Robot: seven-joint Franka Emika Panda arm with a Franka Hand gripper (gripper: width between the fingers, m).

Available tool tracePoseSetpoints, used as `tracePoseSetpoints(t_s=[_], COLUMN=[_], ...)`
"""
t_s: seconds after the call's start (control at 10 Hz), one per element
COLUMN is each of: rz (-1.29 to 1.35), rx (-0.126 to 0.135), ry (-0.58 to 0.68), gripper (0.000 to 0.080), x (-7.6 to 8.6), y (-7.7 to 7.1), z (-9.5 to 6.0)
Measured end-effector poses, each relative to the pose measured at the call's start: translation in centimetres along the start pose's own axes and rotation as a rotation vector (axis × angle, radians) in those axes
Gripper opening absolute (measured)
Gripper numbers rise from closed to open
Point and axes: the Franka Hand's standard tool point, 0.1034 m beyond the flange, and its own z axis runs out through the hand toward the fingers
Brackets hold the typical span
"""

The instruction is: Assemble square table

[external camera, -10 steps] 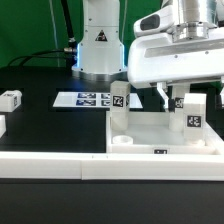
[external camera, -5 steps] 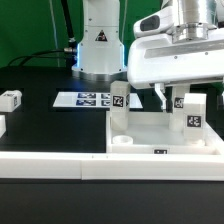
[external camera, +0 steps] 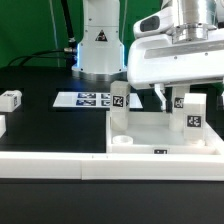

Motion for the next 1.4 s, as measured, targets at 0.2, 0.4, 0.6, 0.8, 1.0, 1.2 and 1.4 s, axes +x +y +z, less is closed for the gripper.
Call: tracePoseSetpoints(t_s=[0.2,0.4,0.6,0.8,1.0,1.2,1.4], rz=[0.023,0.054,0.023,0.029,0.037,0.028,0.052], rx=[0.026,0.072,0.058,0.059,0.064,-0.004,-0.081], ry=[-0.091,-0.267,-0.279,-0.429,-0.520,-0.604,-0.620], gripper=[0.0649,0.0649,0.0649,0.0649,0.0649,0.0649,0.0649], x=[-0.4,1.4,3.8,3.5,3.7,4.1,5.4], y=[-1.0,-2.9,-2.7,-1.7,-1.4,0.5,-0.1], z=[-0.5,-3.4,-3.8,-3.7,-3.9,-4.3,-3.4])
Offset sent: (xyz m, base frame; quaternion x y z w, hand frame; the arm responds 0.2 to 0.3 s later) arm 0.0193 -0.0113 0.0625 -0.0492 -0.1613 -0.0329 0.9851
